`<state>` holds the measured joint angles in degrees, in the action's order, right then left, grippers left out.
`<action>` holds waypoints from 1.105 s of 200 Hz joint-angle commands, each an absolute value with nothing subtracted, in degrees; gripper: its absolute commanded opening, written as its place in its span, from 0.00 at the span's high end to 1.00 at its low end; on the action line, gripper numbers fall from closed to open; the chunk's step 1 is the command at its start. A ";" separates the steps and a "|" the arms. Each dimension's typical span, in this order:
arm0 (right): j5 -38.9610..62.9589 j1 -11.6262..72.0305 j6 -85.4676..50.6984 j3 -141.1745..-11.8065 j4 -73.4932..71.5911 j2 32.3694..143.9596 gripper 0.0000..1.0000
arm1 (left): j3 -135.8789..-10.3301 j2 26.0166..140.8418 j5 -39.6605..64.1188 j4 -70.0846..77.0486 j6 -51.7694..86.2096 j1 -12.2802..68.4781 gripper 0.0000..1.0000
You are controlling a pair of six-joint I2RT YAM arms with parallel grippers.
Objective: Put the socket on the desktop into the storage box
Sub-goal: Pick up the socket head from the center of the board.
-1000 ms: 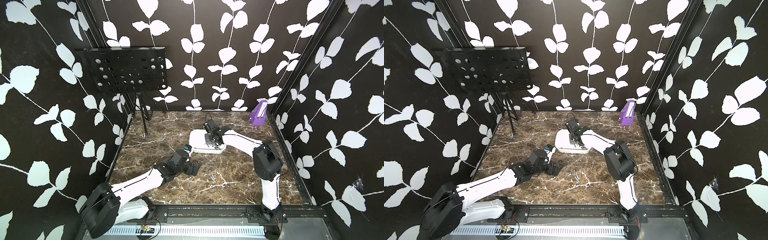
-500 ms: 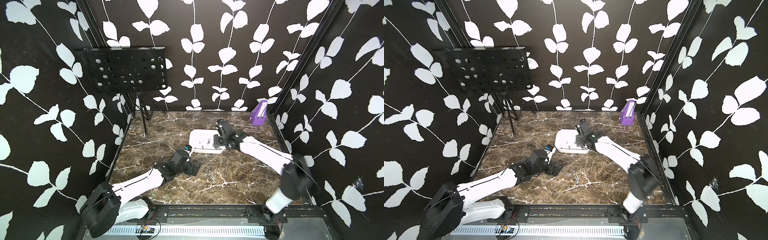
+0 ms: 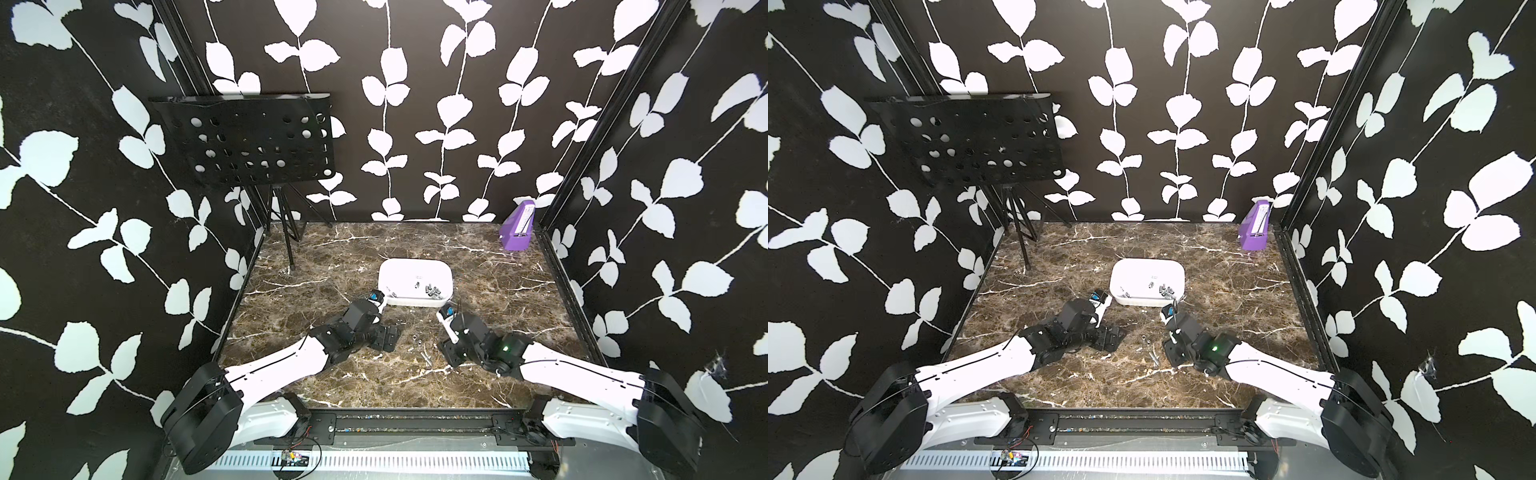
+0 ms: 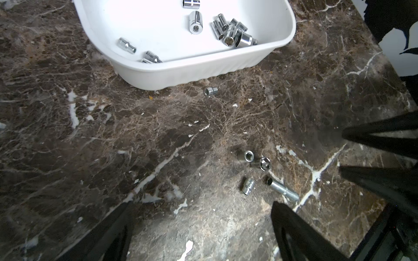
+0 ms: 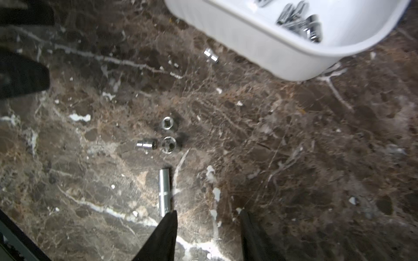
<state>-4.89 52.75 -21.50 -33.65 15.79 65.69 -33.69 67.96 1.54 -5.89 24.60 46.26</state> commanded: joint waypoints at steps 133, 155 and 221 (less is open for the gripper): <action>-8.45 61.10 -21.46 -39.65 10.54 82.70 0.63 | -34.11 69.08 2.90 -6.43 24.42 46.49 0.06; -8.57 61.46 -21.45 -40.50 11.01 84.15 0.67 | -34.10 68.88 2.82 -6.42 24.43 46.53 0.06; -9.66 62.09 -21.70 -41.00 13.07 85.69 0.71 | -34.04 68.56 2.47 -6.59 24.45 46.54 0.06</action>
